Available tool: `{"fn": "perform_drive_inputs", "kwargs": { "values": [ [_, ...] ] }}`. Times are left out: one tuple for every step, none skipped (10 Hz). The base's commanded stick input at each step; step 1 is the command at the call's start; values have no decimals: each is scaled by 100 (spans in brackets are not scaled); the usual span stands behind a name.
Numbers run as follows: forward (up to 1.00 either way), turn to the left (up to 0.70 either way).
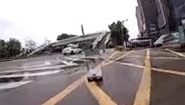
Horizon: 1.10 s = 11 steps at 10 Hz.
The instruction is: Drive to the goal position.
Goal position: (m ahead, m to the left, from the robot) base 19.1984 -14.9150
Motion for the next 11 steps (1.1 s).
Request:
{"fn": "perform_drive_inputs", "kwargs": {
  "values": [
    [69, 1],
    [69, 1],
    [69, 1],
    [69, 1],
    [69, 1],
    [69, 1],
    [69, 0],
    [69, -9],
    [69, -14],
    [69, -14],
    [69, -13]
  ]
}}
